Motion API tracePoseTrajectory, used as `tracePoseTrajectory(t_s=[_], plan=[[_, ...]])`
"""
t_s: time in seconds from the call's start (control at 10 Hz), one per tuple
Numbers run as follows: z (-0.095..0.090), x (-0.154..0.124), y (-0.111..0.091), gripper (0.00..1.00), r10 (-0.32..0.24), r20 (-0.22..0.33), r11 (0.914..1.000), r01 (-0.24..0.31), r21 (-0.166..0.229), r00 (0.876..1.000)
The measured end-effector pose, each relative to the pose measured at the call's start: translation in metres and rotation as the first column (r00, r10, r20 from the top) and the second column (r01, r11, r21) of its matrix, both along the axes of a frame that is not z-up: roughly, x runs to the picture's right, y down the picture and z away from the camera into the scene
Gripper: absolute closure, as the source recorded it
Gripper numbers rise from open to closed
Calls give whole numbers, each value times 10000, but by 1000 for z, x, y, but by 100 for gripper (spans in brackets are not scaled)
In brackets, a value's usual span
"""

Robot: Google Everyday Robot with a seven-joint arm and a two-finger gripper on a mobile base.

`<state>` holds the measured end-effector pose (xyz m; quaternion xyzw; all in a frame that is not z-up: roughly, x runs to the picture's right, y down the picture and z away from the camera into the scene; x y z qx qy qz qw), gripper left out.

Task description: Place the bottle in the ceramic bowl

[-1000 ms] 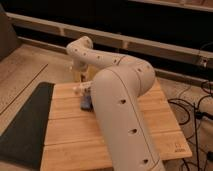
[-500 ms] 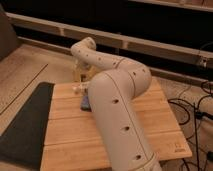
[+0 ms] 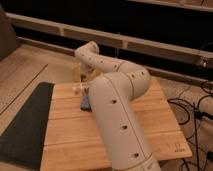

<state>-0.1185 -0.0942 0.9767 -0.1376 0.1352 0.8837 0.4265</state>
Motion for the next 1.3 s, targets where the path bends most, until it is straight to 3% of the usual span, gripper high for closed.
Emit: tracePoseTrajectory(t_s=[1.3], plan=[[-1,-2,4,35,342,10,9992,-341,-201,9994]])
